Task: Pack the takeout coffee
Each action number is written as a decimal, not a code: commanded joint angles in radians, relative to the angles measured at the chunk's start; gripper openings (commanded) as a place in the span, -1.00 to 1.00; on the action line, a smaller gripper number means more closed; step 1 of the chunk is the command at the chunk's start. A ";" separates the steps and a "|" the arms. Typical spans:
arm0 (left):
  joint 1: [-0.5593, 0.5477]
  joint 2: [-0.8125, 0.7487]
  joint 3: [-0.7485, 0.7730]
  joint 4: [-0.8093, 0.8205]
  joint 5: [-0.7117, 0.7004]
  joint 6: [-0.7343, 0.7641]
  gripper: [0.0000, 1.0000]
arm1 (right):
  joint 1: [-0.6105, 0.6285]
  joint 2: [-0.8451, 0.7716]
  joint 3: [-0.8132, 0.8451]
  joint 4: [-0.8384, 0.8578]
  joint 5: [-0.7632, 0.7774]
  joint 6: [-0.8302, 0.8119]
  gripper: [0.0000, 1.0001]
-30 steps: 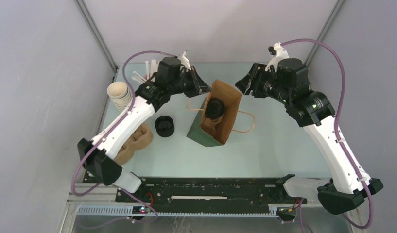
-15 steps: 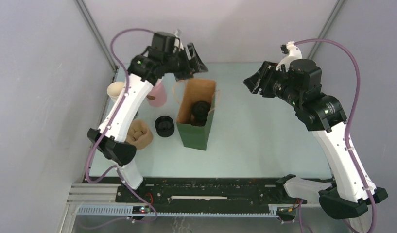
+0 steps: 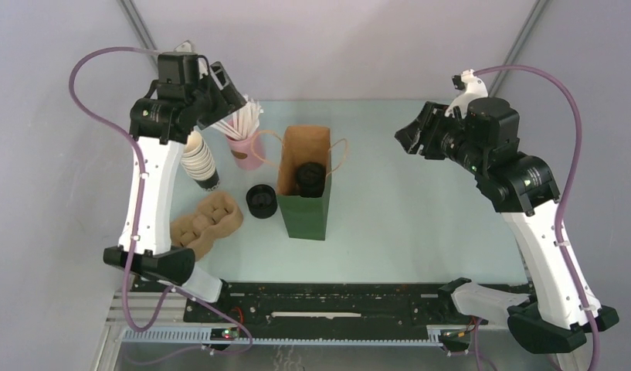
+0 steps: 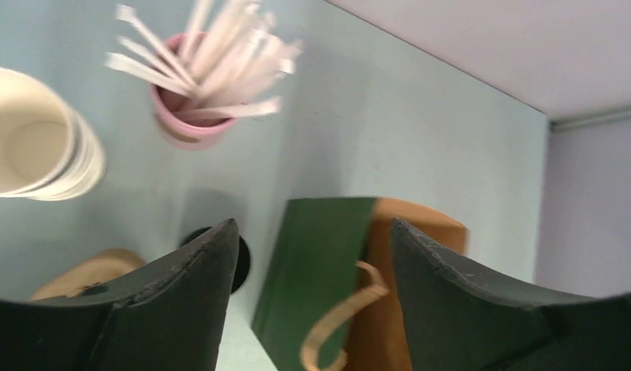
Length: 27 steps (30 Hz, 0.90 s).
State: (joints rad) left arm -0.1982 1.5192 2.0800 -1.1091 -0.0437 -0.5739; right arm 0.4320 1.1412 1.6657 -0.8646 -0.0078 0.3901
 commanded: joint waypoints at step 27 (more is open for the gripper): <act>-0.033 0.472 0.023 0.154 -0.211 0.280 0.00 | -0.012 0.072 0.259 -0.208 0.040 -0.037 0.26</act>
State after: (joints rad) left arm -0.2253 1.9831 2.0151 -0.9588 -0.1799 -0.3298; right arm 0.4255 1.2221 1.8771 -1.0500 0.0177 0.3641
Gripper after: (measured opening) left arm 0.504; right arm 0.630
